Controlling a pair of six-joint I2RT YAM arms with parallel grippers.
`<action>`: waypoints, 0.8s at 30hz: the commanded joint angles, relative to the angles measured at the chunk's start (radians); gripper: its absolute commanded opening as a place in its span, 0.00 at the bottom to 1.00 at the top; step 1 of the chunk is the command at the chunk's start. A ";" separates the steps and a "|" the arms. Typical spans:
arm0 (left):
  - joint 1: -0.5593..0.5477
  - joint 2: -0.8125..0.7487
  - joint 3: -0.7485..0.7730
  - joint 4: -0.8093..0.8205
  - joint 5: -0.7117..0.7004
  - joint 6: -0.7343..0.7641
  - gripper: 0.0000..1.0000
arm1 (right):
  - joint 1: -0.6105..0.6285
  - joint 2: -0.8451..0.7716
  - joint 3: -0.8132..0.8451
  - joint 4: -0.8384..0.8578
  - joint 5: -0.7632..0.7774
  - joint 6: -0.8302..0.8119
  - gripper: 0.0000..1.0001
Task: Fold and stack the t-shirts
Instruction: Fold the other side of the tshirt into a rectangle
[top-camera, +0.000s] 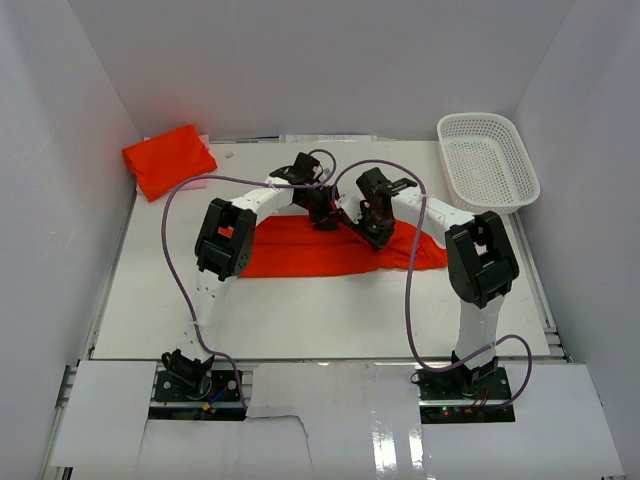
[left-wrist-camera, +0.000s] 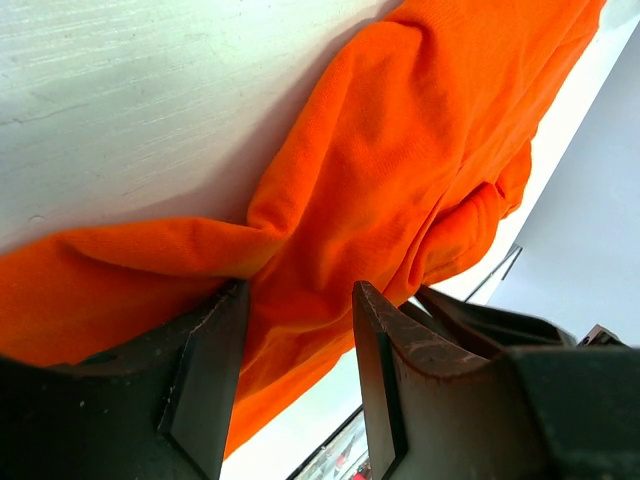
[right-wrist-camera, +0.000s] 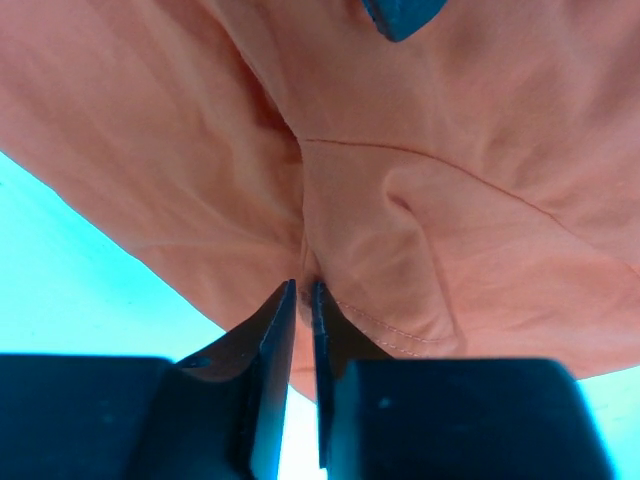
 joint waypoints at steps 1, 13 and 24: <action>-0.009 -0.015 0.022 -0.037 -0.030 0.020 0.57 | 0.005 -0.002 0.026 0.000 0.007 0.003 0.25; -0.009 -0.015 0.022 -0.047 -0.035 0.029 0.57 | 0.005 0.012 -0.063 0.109 0.087 -0.018 0.29; -0.009 -0.017 0.026 -0.052 -0.038 0.032 0.57 | 0.005 0.015 0.011 0.042 0.068 0.000 0.08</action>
